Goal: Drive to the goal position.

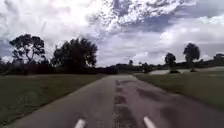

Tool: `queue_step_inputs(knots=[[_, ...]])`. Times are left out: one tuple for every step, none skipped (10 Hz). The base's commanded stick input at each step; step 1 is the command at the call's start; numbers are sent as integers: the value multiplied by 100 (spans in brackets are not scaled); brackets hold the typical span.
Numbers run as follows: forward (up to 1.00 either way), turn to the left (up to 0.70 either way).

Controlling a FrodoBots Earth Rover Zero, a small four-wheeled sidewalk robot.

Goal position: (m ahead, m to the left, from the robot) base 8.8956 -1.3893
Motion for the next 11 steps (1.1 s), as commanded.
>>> queue_step_inputs(knots=[[70,0],[70,0],[70,0],[70,0],[70,0],[70,0],[70,0],[70,0],[70,0],[70,0],[70,0]])
